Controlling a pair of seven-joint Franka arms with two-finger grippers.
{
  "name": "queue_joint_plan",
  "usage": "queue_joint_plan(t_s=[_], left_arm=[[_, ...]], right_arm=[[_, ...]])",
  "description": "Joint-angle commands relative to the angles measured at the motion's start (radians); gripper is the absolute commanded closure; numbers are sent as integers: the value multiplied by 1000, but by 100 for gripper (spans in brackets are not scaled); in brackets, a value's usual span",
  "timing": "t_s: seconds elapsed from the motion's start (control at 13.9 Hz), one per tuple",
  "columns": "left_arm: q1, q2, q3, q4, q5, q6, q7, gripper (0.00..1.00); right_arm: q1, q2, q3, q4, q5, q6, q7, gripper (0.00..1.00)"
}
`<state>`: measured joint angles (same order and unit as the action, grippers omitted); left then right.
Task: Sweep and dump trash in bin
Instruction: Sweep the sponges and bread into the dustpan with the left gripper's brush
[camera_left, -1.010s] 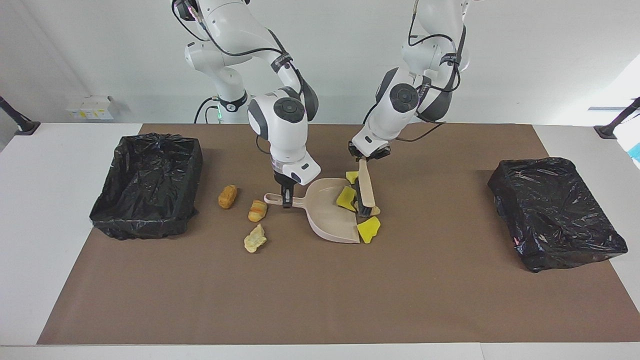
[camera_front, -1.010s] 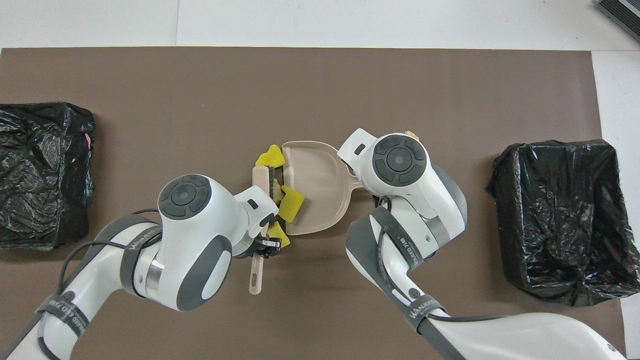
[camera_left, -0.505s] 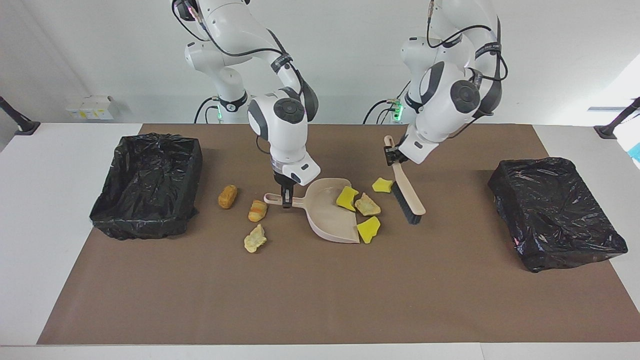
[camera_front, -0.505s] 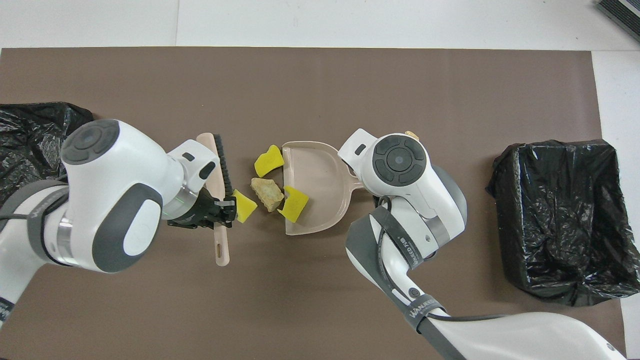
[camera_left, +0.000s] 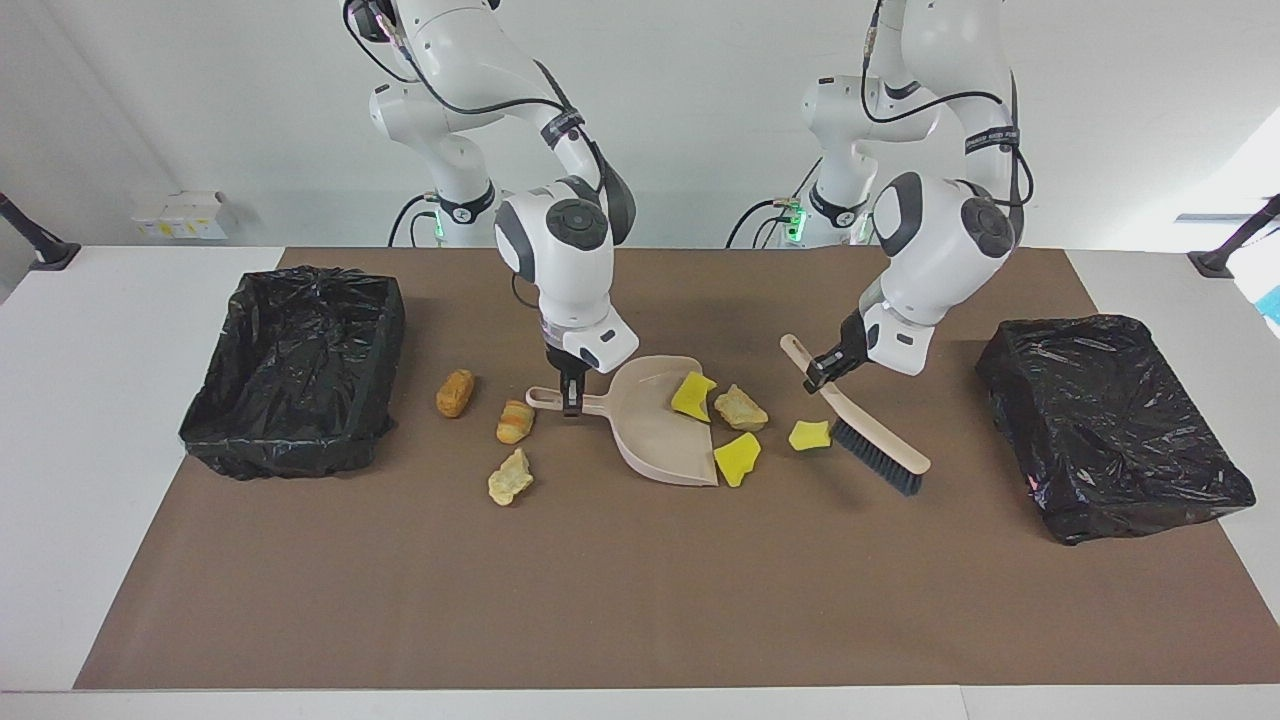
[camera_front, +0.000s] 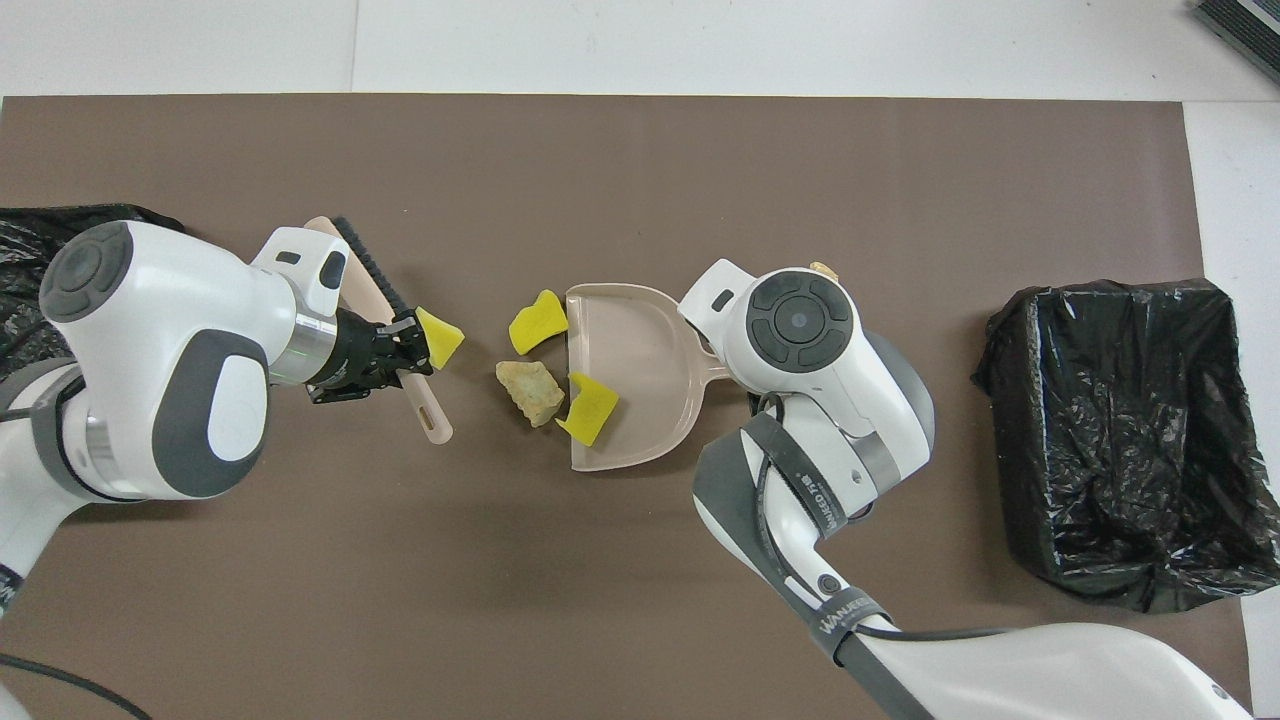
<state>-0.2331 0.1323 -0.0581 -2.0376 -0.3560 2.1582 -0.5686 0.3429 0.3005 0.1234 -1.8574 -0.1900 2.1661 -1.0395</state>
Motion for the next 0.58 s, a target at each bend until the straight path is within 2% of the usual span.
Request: queue_joint_plan(t_s=[0.0, 0.22, 0.36, 0.5], left_arm=[[-54, -25, 4, -46, -17, -35, -33, 100], [-92, -62, 6, -58, -11, -214, -31, 100], [-97, -75, 4, -59, 72, -318, -30, 100], [-92, -91, 4, -78, 112, -350, -30, 100]], right_arm=[[-12, -1, 9, -17, -17, -5, 22, 100], [-12, -3, 9, -19, -17, -5, 22, 100], [-12, -4, 9, -23, -17, -3, 24, 100], [-13, -4, 9, -23, -17, -5, 24, 100]])
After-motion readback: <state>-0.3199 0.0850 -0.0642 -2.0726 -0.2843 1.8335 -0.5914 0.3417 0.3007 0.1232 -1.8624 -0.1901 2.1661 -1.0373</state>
